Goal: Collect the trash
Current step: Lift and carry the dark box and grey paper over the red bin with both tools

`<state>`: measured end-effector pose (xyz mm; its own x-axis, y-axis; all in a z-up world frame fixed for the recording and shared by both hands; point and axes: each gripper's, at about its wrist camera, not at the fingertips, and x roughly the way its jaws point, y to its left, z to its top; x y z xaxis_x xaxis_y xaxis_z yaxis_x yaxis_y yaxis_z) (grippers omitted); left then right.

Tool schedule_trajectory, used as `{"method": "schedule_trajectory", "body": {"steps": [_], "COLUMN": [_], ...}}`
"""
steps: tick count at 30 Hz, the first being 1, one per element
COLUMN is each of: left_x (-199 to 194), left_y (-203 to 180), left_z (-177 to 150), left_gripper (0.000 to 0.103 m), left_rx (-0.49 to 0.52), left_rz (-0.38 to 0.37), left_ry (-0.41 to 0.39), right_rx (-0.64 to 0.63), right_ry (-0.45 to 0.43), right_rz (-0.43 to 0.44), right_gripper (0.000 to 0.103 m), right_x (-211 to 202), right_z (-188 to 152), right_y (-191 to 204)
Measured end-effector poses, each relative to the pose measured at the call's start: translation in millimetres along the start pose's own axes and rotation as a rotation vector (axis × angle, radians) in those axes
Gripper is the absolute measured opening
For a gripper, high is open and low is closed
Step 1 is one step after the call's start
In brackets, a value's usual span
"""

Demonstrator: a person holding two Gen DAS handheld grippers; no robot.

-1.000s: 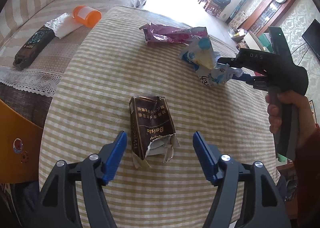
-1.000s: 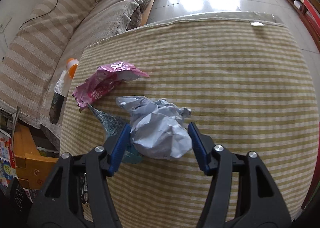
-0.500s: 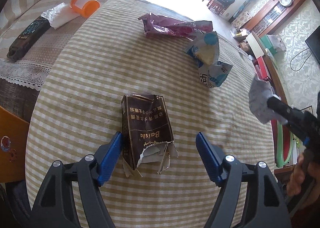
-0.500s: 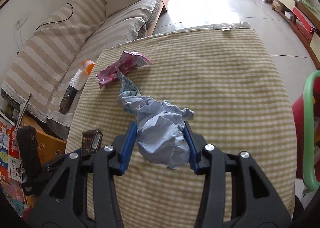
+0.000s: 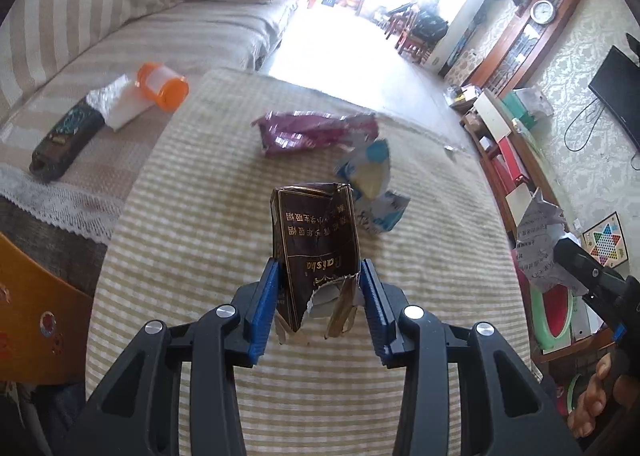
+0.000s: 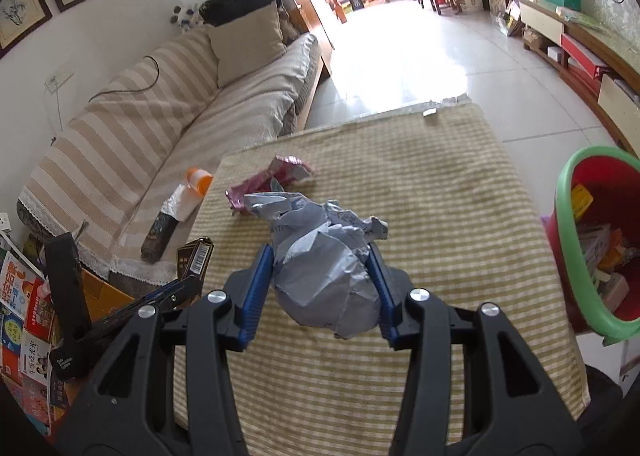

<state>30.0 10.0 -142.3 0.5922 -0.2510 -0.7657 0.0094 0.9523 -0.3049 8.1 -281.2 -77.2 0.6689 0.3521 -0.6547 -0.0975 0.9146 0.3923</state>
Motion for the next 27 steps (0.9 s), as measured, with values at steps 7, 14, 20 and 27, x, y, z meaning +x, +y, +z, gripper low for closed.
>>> {"method": "schedule_trajectory", "body": {"steps": [7,14,20,27], "left_x": [-57,-82,-96,-94], "left_y": [-41,-71,-93,-110], "left_z": [38,55,56,58], "left_gripper": [0.038,0.038,0.038,0.038], "left_rx": [0.096,0.168,0.207,0.239], "left_rz": [-0.023,-0.043,-0.059,-0.081], "left_ry": [-0.185,-0.26,-0.296,-0.3], "right_rx": [-0.049,-0.056,-0.054,-0.039], "right_ry": [-0.146,-0.232,-0.267,-0.295], "right_rz": [-0.012,-0.029,-0.038,-0.052], "right_gripper": [0.046,0.046,0.046,0.046], "right_x": [-45,-70,-85,-93], "right_z": [28,39,41,42], "right_y": [10,9,2,-6]}}
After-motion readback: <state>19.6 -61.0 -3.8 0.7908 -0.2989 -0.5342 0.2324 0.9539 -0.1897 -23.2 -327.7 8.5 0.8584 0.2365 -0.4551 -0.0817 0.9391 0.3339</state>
